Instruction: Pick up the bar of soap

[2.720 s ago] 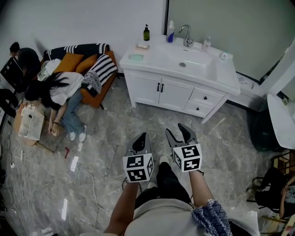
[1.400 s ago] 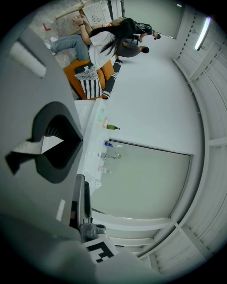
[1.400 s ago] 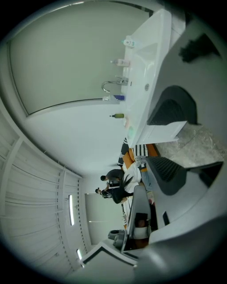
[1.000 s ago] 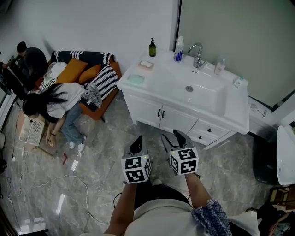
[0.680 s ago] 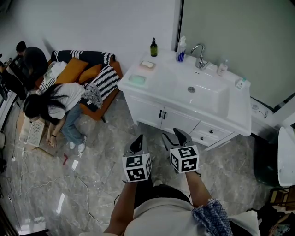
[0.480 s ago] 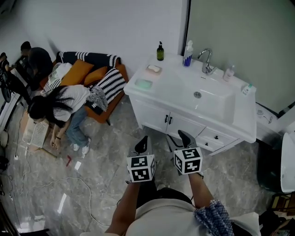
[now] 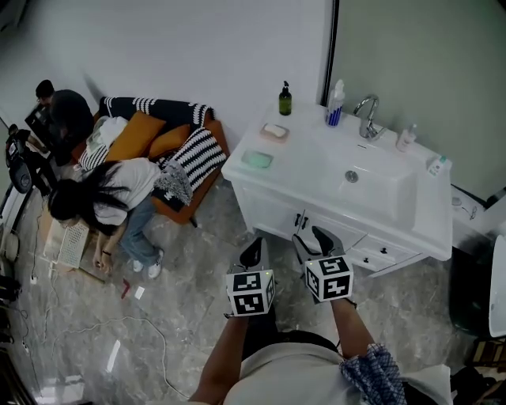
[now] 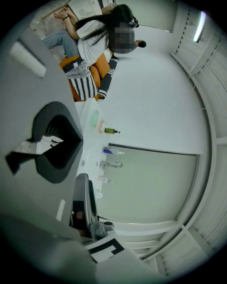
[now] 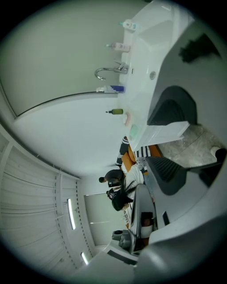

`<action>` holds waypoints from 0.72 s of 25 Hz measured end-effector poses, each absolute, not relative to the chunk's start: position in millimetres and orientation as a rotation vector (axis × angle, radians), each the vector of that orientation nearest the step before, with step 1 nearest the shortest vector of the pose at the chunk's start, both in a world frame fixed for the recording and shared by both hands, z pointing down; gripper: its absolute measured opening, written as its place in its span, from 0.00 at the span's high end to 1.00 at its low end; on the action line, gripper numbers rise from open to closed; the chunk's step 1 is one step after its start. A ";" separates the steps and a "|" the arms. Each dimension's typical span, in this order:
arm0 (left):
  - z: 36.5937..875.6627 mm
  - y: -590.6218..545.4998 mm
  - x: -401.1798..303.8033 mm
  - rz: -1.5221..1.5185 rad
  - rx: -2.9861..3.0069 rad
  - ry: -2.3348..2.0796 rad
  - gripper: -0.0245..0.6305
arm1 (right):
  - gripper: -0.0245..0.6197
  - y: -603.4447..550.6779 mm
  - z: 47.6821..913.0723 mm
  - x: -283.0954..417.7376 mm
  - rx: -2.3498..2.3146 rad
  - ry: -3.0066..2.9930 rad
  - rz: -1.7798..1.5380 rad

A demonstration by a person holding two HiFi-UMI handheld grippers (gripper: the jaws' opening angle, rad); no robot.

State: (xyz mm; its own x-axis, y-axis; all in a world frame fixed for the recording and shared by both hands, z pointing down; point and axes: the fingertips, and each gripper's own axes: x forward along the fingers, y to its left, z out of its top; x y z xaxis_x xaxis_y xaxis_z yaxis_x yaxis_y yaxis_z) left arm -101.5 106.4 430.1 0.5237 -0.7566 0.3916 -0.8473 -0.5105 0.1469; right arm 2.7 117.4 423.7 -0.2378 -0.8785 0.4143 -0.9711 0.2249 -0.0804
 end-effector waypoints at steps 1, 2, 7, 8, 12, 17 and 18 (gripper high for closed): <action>430.3 99.9 -102.4 0.401 2.446 -1.333 0.95 | 0.63 110.8 423.8 1.8 1.734 -2.221 0.472; 430.5 93.4 -103.1 0.402 2.443 -1.332 0.95 | 0.63 104.6 423.7 1.1 1.735 -2.220 0.474; 431.5 65.1 -106.9 0.414 2.440 -1.317 0.95 | 0.63 78.9 425.8 -2.7 1.741 -2.210 0.492; 431.8 59.5 -107.5 0.414 2.439 -1.315 0.95 | 0.63 73.9 426.4 -3.4 1.741 -2.207 0.494; 431.7 35.9 -109.9 0.411 2.439 -1.308 0.95 | 0.63 52.8 427.2 -5.5 1.743 -2.198 0.493; 429.4 11.3 -113.2 0.415 2.463 -1.282 0.95 | 0.63 29.6 424.2 -8.0 1.778 -2.179 0.487; 429.1 6.1 -114.4 0.414 2.465 -1.279 0.95 | 0.63 25.1 423.7 -9.7 1.779 -2.177 0.486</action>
